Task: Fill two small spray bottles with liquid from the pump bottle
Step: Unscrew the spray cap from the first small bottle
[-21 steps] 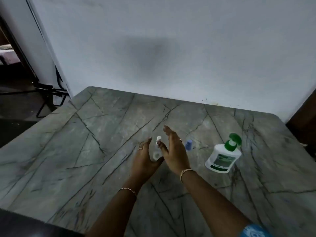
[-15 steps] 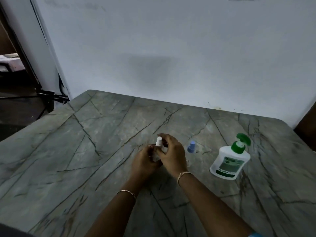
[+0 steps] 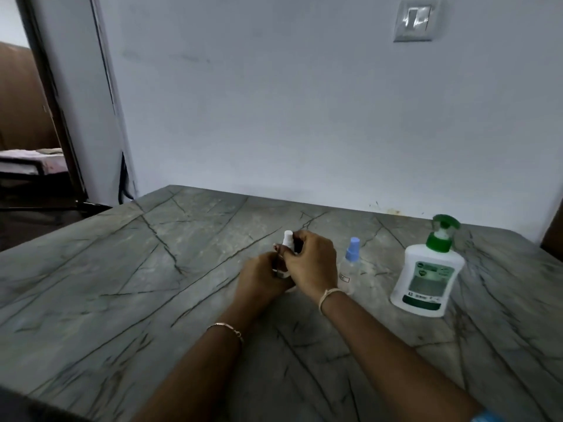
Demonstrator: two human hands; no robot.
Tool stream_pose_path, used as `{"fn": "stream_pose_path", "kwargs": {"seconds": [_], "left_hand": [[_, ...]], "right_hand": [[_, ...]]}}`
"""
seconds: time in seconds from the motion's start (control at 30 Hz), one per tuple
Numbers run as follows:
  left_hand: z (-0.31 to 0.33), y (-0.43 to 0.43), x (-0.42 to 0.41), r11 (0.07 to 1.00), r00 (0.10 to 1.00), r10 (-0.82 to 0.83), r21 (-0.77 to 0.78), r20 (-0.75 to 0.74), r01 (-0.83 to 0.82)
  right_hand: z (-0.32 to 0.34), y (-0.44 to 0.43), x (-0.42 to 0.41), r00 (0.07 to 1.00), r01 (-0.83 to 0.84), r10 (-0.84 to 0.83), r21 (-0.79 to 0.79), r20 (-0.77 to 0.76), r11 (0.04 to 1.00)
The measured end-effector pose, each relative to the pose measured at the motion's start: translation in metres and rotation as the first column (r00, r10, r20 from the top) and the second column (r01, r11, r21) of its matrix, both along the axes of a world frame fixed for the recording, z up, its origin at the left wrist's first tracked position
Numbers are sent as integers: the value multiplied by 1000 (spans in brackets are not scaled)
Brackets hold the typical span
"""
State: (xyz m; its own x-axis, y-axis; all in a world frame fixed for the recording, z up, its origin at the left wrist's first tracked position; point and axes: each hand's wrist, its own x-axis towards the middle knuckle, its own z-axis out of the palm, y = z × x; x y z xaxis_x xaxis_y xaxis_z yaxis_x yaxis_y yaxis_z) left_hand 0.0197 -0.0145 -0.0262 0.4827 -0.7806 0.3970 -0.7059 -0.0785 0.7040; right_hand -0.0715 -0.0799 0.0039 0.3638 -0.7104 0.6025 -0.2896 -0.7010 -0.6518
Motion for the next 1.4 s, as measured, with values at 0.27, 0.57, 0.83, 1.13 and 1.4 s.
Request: {"fn": "stream_pose_path", "kwargs": {"seconds": [0.27, 0.57, 0.83, 1.13, 1.4], "left_hand": [[10, 38, -26, 999, 1000, -21, -41, 7, 21], [14, 53, -23, 981, 975, -184, 35, -128, 190], [11, 46, -6, 974, 952, -212, 30, -222, 224], [6, 21, -5, 992, 994, -96, 76, -56, 100], [1, 20, -18, 1000, 999, -10, -20, -38, 10]], "right_hand": [[11, 38, -22, 998, 52, -52, 10, -32, 999], [13, 43, -38, 996, -73, 77, 74, -45, 995], [15, 27, -44, 906, -420, 415, 297, 84, 857], [-1, 17, -27, 979, -194, 179, 181, 94, 964], [-3, 10, -20, 984, -176, 177, 104, 2, 979]]}}
